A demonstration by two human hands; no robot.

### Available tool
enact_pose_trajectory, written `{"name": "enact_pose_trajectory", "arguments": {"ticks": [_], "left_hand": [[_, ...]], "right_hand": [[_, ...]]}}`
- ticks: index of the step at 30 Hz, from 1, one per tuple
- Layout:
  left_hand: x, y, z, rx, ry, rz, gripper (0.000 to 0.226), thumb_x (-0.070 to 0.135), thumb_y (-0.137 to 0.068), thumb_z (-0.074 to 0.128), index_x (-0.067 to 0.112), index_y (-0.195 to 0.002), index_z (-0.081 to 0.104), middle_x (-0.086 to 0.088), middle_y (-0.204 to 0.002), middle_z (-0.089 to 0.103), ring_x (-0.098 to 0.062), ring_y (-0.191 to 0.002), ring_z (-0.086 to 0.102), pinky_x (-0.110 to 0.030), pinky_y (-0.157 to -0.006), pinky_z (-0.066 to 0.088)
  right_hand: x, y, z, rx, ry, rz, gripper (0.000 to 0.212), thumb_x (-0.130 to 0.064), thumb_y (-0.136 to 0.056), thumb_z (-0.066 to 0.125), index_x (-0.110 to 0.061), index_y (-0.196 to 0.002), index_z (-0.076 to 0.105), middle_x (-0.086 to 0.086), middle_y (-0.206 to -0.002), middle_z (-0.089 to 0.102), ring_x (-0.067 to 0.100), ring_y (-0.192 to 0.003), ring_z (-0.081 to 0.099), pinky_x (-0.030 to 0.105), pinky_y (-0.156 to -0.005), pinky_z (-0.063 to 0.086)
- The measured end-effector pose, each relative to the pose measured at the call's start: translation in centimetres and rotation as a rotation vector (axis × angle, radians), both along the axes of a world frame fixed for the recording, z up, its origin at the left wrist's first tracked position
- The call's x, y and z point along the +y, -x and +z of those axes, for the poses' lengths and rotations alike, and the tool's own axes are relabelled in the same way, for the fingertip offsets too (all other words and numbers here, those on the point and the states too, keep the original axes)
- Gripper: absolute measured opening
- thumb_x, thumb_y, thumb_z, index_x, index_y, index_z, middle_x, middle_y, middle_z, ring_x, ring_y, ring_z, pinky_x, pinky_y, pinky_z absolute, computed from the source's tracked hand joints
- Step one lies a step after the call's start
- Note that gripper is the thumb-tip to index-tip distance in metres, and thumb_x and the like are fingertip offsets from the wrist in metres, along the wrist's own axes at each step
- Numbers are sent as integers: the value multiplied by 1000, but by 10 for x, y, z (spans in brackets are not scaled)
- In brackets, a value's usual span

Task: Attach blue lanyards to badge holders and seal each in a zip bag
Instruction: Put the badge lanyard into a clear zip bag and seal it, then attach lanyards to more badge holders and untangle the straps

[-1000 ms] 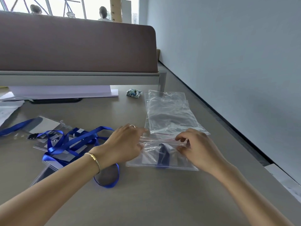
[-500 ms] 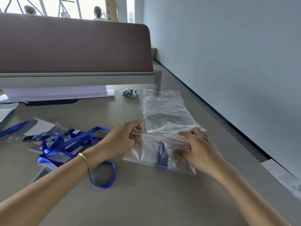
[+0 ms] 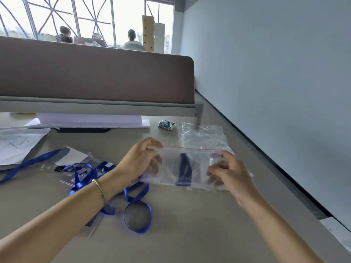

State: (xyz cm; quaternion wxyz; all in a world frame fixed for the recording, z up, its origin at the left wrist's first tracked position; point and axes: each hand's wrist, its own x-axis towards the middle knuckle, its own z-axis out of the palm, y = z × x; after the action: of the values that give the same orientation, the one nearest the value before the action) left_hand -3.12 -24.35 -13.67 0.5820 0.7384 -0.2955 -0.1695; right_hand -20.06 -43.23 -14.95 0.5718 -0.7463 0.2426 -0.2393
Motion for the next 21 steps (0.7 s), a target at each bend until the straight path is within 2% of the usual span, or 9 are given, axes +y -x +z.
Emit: {"name": "enact_pose_trajectory", "arguments": {"ticks": [2, 5, 8, 11, 14, 18, 21], "left_hand": [[5, -9, 1, 43, 17, 65, 27, 2, -93, 56, 17, -115, 59, -9, -89, 70, -21, -58, 65, -25, -50, 54], [12, -32, -1, -46, 17, 193, 55, 1, -82, 67, 28, -125, 48, 4, -103, 62, -11, -72, 65, -29, -60, 56], [13, -60, -1, -186, -29, 268, 73, 0, -79, 63, 37, -135, 36, 10, -111, 49, 0, -83, 51, -18, -59, 47], [8, -92, -4, -286, -113, 265, 68, 4, -80, 63, 35, -135, 37, 5, -123, 48, -5, -92, 52, -12, -60, 39], [-1, -128, -12, -355, -216, 233, 52, 10, -82, 62, 30, -128, 49, 6, -131, 47, -13, -112, 47, -14, -72, 36], [-14, -171, -25, -383, -311, 214, 42, 10, -84, 62, 28, -121, 55, 4, -131, 45, -12, -110, 44, -11, -70, 34], [-24, -194, -35, -392, -356, 202, 38, 17, -87, 63, 28, -122, 55, 4, -131, 44, -11, -105, 46, -10, -64, 34]], "right_hand": [[3, -24, 6, -7, 104, -14, 43, 4, -88, 59, -25, -120, 57, 6, -69, 72, 20, -50, 63, 28, -49, 48], [6, -68, 7, 2, 283, -28, 59, -1, -86, 58, -36, -131, 45, 9, -71, 70, 21, -48, 58, 34, -50, 49], [7, -114, 5, 38, 456, -29, 61, -7, -84, 59, -42, -131, 42, 8, -78, 64, 27, -64, 64, 44, -67, 56], [7, -156, 2, 88, 538, 5, 52, -9, -84, 62, -35, -128, 50, -7, -102, 61, 21, -98, 62, 36, -83, 51], [-2, -195, -4, 130, 532, 21, 48, -8, -83, 64, -26, -128, 58, -5, -120, 63, 18, -117, 57, 31, -91, 46], [-16, -236, -15, 148, 462, 14, 47, -7, -81, 64, -21, -126, 63, 0, -122, 66, 19, -116, 58, 31, -93, 46], [-25, -256, -22, 153, 426, 21, 44, -5, -81, 64, -21, -122, 69, -1, -118, 68, 16, -102, 59, 28, -84, 46]]}}
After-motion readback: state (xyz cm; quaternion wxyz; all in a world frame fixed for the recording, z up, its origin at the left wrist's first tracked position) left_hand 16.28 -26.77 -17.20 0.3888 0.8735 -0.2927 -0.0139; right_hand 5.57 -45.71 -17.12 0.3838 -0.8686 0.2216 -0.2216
